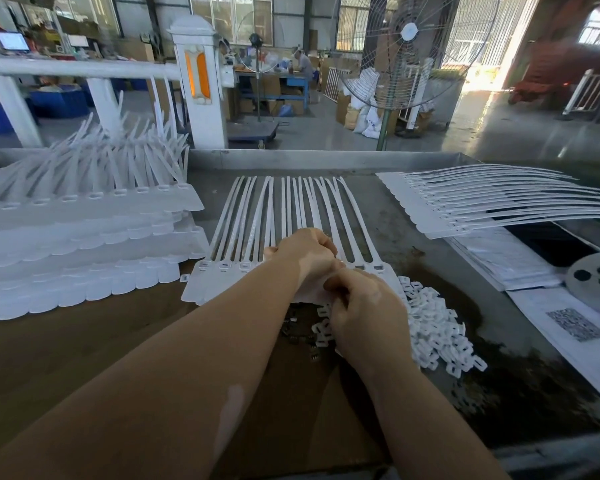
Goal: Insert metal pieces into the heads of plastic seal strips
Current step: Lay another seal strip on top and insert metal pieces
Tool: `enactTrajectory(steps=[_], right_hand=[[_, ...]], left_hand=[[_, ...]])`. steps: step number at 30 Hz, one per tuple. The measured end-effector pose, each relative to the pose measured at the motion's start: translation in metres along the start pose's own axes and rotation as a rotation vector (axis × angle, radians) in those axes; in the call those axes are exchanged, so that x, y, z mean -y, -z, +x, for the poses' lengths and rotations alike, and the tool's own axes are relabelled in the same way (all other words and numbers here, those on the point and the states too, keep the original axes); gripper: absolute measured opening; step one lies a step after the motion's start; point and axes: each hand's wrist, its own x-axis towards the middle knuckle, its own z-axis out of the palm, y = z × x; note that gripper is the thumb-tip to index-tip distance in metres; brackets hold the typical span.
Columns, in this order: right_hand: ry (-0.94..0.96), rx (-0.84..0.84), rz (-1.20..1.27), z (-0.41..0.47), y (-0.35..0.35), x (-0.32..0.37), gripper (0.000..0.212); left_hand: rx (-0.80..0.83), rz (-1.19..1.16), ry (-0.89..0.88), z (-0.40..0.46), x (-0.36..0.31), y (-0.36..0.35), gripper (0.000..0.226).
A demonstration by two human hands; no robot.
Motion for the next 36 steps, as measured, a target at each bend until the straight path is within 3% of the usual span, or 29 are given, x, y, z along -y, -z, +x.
enactTrajectory(steps=[6,12,18,23,26,36], right_hand=[[-0.009,0.002,-0.016,0.0,0.0,0.0,0.013],[-0.018,-0.015,0.003,0.001,0.0,0.0,0.016],[-0.034,-0.019,0.022,0.001,0.002,-0.002,0.019],[-0.054,-0.056,0.06,0.002,0.001,0.0,0.018],[-0.076,-0.063,0.053,0.001,0.001,0.0,0.02],[-0.141,-0.035,0.037,-0.001,0.001,0.0,0.022]], left_hand=[[0.041,0.054,-0.041,-0.003,0.003,0.003,0.012],[-0.037,0.156,-0.086,-0.006,0.002,0.001,0.011],[0.08,0.066,-0.221,-0.02,0.007,0.014,0.018],[-0.066,0.175,-0.337,-0.044,0.018,0.021,0.009],[-0.033,0.229,-0.35,-0.062,0.024,0.021,0.019],[0.015,0.5,-0.482,-0.077,0.033,0.017,0.019]])
